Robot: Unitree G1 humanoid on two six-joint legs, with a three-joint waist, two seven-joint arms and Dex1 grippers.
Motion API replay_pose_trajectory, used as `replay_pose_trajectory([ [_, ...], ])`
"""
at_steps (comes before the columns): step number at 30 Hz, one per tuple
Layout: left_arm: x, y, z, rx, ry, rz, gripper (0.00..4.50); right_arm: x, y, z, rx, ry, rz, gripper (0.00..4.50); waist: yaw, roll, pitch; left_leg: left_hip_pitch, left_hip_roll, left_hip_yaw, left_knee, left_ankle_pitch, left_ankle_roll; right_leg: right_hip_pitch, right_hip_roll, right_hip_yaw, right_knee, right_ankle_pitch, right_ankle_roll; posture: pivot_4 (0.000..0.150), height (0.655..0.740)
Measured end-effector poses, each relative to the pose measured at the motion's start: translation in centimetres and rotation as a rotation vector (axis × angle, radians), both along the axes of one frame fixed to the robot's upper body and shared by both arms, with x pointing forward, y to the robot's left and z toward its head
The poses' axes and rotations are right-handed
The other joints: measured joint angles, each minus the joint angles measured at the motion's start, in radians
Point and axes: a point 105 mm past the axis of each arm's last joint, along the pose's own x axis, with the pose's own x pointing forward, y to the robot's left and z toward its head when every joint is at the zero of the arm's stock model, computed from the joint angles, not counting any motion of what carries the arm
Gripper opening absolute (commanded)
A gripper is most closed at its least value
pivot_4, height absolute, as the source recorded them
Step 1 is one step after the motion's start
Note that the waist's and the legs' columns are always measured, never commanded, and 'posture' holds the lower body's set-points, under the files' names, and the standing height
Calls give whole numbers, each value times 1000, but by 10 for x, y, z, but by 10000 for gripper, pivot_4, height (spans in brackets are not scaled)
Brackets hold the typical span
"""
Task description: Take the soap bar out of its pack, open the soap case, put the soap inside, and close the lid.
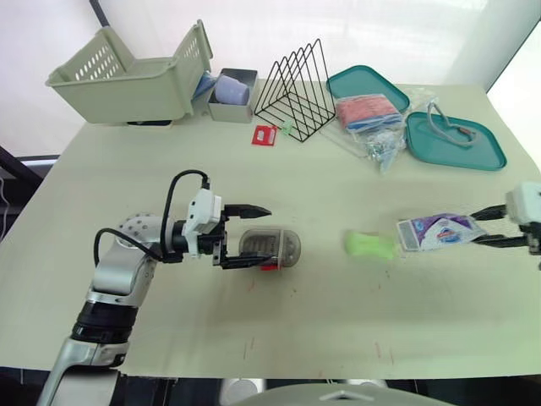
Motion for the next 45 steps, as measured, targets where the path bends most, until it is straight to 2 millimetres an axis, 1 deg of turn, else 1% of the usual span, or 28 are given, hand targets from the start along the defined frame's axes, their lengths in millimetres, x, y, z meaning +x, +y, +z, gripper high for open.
replay_pose_trajectory([
  [1, 0, 1, -1, -1, 5, 2, 45000, 4, -6, 5, 72, -47, -63, 17461, 0, 0, 0, 0, 0, 0, 0, 0, 0, 0, 0, 0, 0, 0, 0, 1500, 7400],
  [2, 1, 1, -2, 0, 7, 3, 45000, 7, -11, 6, 104, -69, -101, 17461, 0, 0, 0, 0, 0, 0, 0, 0, 0, 0, 0, 0, 0, 0, 0, 1500, 7400],
  [4, 0, 2, -3, -1, 6, 0, 45000, 11, -24, 0, 198, -117, -218, 17461, 4, -1, 0, 0, 0, 0, 0, 0, 0, 1, 0, 0, 0, 0, 0, 1500, 7400],
  [6, -1, 3, -4, -1, 8, 0, 45000, 12, -34, -12, 261, -128, -316, 17461, 4, -1, 0, 0, 0, 0, 0, 0, 0, 0, 0, 0, 0, 0, 0, 1500, 7400],
  [8, -2, 4, -7, -1, 11, -2, 45000, 14, -43, -31, 374, -126, -481, 17461, 0, 0, -1, 0, 0, 0, 0, 0, 0, 0, 0, 0, 0, 0, 0, 1500, 7400],
  [11, -1, 7, -10, -3, 14, 1, 45000, 20, -44, -42, 453, -160, -628, 17461, -4, 3, -2, 0, 0, -1, -1, 0, 0, 0, 0, 0, 0, 0, 0, 1500, 7400],
  [14, 0, 10, -13, -2, 13, 2, 45000, 26, -45, -45, 507, -218, -763, 17461, -2, 4, -3, 0, 0, -1, -1, 0, 0, 0, 0, 0, 0, 0, 0, 1500, 7400],
  [16, 0, 13, -16, -1, 16, 5, 45000, 27, -44, -52, 512, -226, -826, 17461, 0, 4, -3, -1, 0, -1, -1, 0, 0, 0, 0, 0, 0, 0, 0, 1500, 7400],
  [23, 0, 16, -20, 3, 8, 6, 45000, 31, -41, -64, 516, -228, -1001, 17461, 0, 5, -3, -1, 0, -1, -1, 0, 0, 0, 0, 0, 0, 0, 0, 1500, 7400],
  [28, 0, 16, -20, 3, 9, 8, 45000, 31, -38, -74, 494, -184, -1040, 17461, 0, 5, -3, -1, 0, -1, -1, 0, 0, 0, 0, 0, 0, 0, 0, 1500, 7400],
  [31, -1, 16, -21, 3, 11, 13, 45000, 29, -37, -77, 490, -155, -1064, 26170, -1, 5, -4, -1, 0, -1, -1, 0, 0, 0, 0, 0, 0, 0, 0, 1500, 7400],
  [34, -2, 12, -17, 3, 9, 16, 45000, 28, -35, -78, 490, -120, -1080, 40556, 0, 5, -4, -1, 0, -1, -1, 0, 0, 0, 0, 0, 0, 0, 0, 1500, 7400],
  [35, -2, 11, -16, 2, 7, 17, 45000, 28, -34, -78, 490, -117, -1078, 44045, 0, 5, -4, -1, 0, -1, -1, 0, 0, 0, 0, 0, 0, 0, 0, 1500, 7400],
  [37, -1, 9, -13, 2, 4, 19, 45000, 27, -34, -76, 482, -111, -1069, 44045, 0, 5, -4, -1, 0, -1, -1, 0, 0, 0, 0, 0, 0, 0, 0, 1500, 7400],
  [41, 2, 6, -7, 3, -6, 21, 45000, 27, -35, -62, 442, -136, -1017, 44045, -1, 5, -4, -1, 0, -1, -1, 0, 0, 0, 0, 0, 0, 0, 0, 1500, 7400],
  [43, 4, 6, -5, 5, -8, 24, 45000, 26, -35, -54, 410, -157, -970, 44045, 0, 5, -4, -1, 0, -1, -1, 0, 0, 0, 0, 0, -1, 0, 0, 1500, 7400],
  [45, 7, 3, -2, 14, -17, 16, 45000, 27, -33, -41, 394, -208, -903, 44045, -1, 4, -4, -1, -1, -1, -1, 0, 0, 0, 0, 0, -1, 0, 0, 1500, 7400],
])
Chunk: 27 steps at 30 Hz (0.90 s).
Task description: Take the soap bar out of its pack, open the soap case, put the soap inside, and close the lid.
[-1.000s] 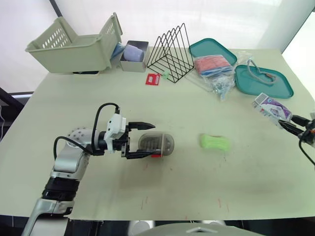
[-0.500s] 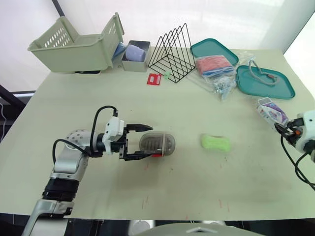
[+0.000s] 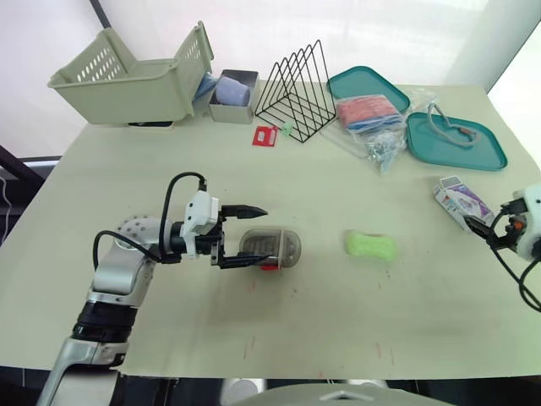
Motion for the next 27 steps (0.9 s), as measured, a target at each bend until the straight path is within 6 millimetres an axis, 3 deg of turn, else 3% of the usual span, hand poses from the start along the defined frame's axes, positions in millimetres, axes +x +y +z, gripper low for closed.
replay_pose_trajectory([
  [3, 1, -3, 2, 39, -5, -23, 45000, 2, 13, 25, 19, -104, 123, 44045, 0, 0, 0, 0, 0, 0, 0, 0, 0, 0, 0, 0, 0, 0, 0, 1500, 7400],
  [7, 2, -4, 3, 95, -20, -53, 45000, -8, 55, 42, 118, -199, 383, 44045, 0, 0, 0, 0, 0, -1, 0, 0, 0, 0, 1, 0, 0, 0, 0, 1500, 7400],
  [10, 2, -3, 0, 126, -8, -68, 45000, -30, 91, 27, 176, -136, 621, 44045, 3, 0, 0, -1, 0, -1, 0, 0, 0, 0, 0, -1, -1, 0, 0, 1500, 7400],
  [16, 5, 1, 0, 166, -7, -72, 45000, -47, 115, 17, 193, -87, 821, 44045, 1, 0, 0, -1, 0, -2, 1, 0, 0, 0, 0, -2, 0, 0, 0, 1500, 7400],
  [17, 8, 3, -1, 213, -15, -86, 45000, -64, 133, 6, 180, -41, 1008, 44045, 1, 0, 0, -1, 0, -2, 1, 0, 0, 1, 1, -2, 0, 0, 0, 1500, 7400],
  [23, 16, 10, -1, 311, -69, -78, 45000, -76, 137, -6, 148, -20, 1164, 44045, 2, 0, 0, -1, 0, -3, 1, 0, 0, 1, 0, -2, 0, 0, 0, 1500, 7400],
  [27, 17, 11, -2, 322, -77, -76, 45000, -75, 132, -8, 148, -33, 1155, 44045, 3, 0, 0, -1, 0, -3, 1, 0, 0, 1, 0, -2, 0, 0, 0, 1500, 7400],
])
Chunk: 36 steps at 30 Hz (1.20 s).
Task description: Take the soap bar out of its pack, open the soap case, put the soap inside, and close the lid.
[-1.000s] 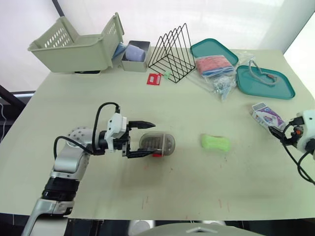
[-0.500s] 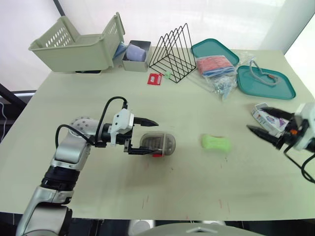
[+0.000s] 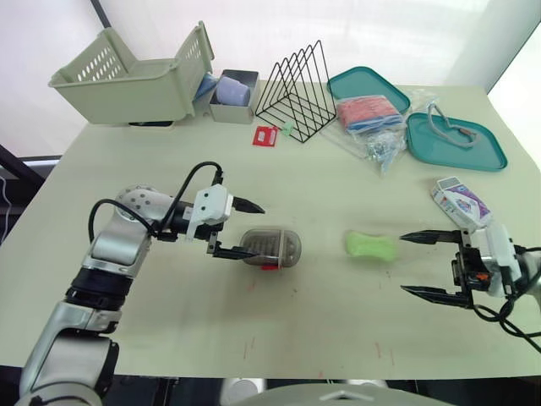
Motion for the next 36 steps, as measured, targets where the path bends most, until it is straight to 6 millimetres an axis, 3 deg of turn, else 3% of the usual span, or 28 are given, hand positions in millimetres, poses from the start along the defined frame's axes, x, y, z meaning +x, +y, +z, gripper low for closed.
replay_pose_trajectory([
  [7, 0, 1, -1, 3, 6, 2, 45000, -14, -36, -9, -11, 46, -118, 44045, 3, 0, 0, 0, 0, 0, 0, 0, 0, 0, 0, 0, 0, 0, 0, 1500, 7400],
  [12, -2, 1, -4, 24, 20, -13, 45000, -21, -48, -11, -29, 50, -146, 44045, -1, 0, 0, 0, 0, 0, 0, 0, 0, 0, 0, 0, 0, 0, 0, 1500, 7400],
  [24, -3, 5, -9, 83, -11, -33, 45000, -20, -47, -11, -26, 36, -159, 44045, 2, 0, 0, 0, 0, 0, 0, 0, 0, 0, 0, 0, 0, 0, 0, 1500, 7400],
  [28, -3, 13, -20, 125, 0, -16, 45000, -19, -46, -12, -26, 39, -163, 44045, 1, 0, 0, 0, 0, 0, 0, 0, 0, 0, 0, 0, 0, 0, 0, 1500, 7400],
  [36, -3, 10, -30, 151, 9, -20, 45000, -16, -43, -11, -27, 32, -157, 44045, 2, 0, 0, 0, 0, 0, 0, 0, 0, 0, 0, 0, 0, 0, 0, 1500, 7400],
])
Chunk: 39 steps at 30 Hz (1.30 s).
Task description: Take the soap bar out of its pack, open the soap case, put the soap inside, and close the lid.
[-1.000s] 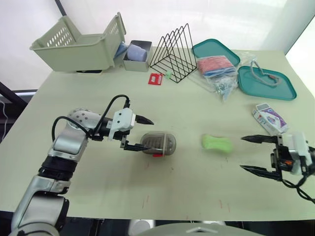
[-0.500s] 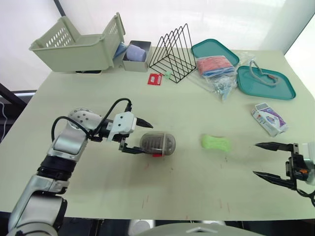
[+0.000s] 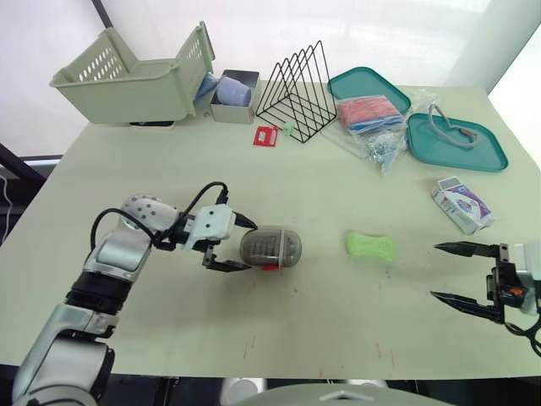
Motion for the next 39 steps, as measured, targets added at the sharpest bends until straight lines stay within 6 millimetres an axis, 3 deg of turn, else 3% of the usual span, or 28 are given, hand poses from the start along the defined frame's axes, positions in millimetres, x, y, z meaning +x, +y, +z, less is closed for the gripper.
replay_pose_trajectory([
  [9, -1, -10, 3, -16, -12, -4, 45000, 2, 1, 1, -7, -4, 2, 44045, -1, 0, 0, 0, 0, 0, 0, 0, 0, 0, 0, 0, 0, 0, 0, 1500, 7400],
  [39, 7, -5, -19, -23, 12, 57, 45000, 3, 5, -1, -8, -4, 2, 44045, 1, 0, 0, 0, 0, 0, 0, 0, 0, 0, 0, 0, 0, 0, 0, 1500, 7400],
])
